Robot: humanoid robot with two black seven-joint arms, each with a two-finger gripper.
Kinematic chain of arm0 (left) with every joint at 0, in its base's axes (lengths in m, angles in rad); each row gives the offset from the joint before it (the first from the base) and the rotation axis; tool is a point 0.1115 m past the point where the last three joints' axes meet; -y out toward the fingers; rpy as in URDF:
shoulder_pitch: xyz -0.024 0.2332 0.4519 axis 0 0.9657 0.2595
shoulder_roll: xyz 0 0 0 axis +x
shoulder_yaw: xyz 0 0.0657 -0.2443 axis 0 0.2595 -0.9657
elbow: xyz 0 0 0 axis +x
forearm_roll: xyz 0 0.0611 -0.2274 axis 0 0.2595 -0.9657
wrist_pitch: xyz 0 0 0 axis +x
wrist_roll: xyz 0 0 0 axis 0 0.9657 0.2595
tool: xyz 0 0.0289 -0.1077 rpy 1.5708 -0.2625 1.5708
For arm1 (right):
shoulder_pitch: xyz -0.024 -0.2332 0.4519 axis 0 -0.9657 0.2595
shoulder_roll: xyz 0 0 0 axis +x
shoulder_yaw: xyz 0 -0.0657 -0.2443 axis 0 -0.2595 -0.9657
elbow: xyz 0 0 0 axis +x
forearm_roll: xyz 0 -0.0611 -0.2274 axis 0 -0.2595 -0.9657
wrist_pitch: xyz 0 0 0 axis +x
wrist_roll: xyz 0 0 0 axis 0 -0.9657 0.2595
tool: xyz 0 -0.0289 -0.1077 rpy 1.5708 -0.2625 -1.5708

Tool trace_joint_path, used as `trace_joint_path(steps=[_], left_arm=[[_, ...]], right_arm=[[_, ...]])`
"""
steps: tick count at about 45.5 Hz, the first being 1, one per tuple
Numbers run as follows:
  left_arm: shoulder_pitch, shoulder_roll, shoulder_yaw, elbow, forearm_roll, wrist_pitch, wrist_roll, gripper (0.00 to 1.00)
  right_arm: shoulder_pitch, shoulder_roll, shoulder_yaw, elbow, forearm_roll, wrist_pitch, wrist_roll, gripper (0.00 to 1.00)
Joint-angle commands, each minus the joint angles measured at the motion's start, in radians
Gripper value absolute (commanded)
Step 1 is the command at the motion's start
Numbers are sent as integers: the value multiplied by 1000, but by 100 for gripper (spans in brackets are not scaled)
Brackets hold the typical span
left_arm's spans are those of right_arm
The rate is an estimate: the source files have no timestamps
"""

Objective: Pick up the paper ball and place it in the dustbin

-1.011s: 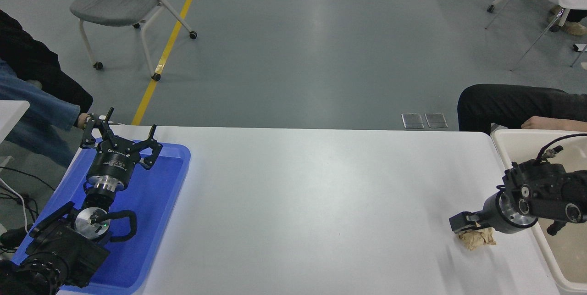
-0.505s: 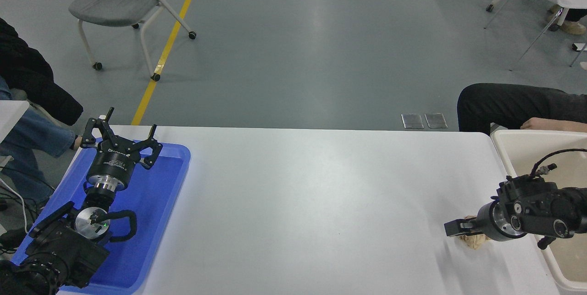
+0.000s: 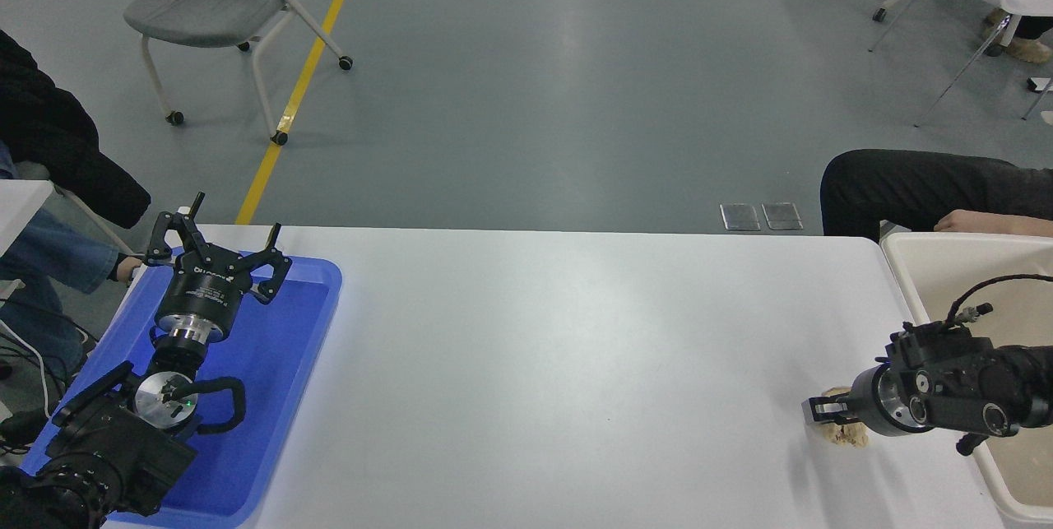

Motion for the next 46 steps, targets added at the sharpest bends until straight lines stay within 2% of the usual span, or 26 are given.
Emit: trace_joint_path(steps=[1, 6, 9, 22, 32, 46], left_arm=[[-1, 0, -1, -1, 0, 0, 1, 100], [-1, -2, 1, -1, 0, 0, 1, 100], [-1, -2, -1, -1, 0, 0, 1, 100], [-3, -2, 1, -1, 0, 0, 1, 100], [-3, -2, 1, -1, 0, 0, 1, 100], [-1, 0, -1, -1, 0, 0, 1, 100]], right_arm=[[30, -39, -10, 25, -1, 5, 5, 12], [87, -80, -32, 66, -21, 15, 7, 9], [148, -109, -62, 123, -35, 16, 5, 4], [591, -218, -334, 396, -34, 68, 7, 4], [953, -208, -523, 569, -18, 156, 9, 4], [1180, -166, -560, 631, 35, 308, 13, 4]])
